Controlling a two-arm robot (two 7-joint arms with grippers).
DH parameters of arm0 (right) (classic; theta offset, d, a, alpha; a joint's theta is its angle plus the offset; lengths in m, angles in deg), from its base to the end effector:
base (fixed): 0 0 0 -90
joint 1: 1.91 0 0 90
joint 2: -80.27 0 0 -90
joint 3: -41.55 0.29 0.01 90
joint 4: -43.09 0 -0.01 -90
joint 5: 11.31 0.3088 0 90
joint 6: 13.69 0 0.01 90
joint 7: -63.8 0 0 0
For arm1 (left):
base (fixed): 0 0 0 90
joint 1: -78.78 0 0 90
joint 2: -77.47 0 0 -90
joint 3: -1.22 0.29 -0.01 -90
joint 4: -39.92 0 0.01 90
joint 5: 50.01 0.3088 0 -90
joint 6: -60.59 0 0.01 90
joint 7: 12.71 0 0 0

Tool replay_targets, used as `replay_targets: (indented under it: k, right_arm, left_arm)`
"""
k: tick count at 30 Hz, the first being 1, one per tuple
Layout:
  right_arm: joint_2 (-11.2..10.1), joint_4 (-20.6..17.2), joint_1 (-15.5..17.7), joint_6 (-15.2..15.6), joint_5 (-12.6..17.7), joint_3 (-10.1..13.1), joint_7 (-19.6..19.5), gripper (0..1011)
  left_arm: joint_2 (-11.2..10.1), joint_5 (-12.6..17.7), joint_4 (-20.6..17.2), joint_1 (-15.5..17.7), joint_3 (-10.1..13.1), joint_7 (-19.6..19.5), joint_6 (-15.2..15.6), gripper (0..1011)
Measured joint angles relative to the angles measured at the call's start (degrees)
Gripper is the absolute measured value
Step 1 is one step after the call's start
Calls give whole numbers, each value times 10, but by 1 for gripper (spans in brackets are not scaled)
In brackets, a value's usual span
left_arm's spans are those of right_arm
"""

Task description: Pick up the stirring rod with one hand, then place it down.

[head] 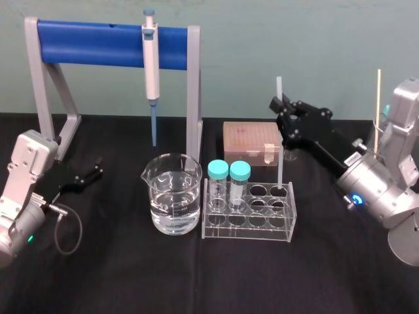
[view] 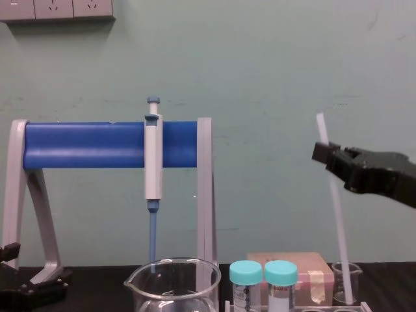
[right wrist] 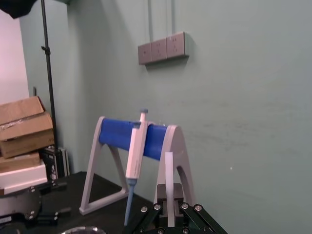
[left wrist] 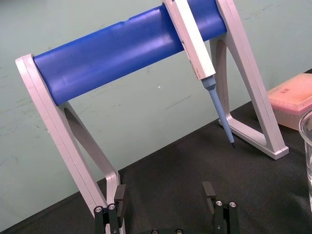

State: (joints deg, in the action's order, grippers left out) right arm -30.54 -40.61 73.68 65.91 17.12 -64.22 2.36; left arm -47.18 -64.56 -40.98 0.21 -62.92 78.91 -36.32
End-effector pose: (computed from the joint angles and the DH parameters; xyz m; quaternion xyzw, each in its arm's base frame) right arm 0.3892 -0.0364 -0.2539 0.1021 -0.0650 -0.4151 0.9017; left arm 0.3581 0.0827 -0.3023 0.1415 -0.1325 0.5799 0.7913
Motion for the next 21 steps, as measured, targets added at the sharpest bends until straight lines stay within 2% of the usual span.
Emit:
replay_targets:
  k: [12, 21]
  right_arm:
    - [7, 33, -4, 1, -7, -12, -2, 71]
    - [15, 52, -10, -14, -8, -12, -2, 71]
  left_arm:
    - [0, 0, 0, 0, 0, 0, 0, 1000]
    - [0, 0, 0, 0, 0, 0, 0, 1000]
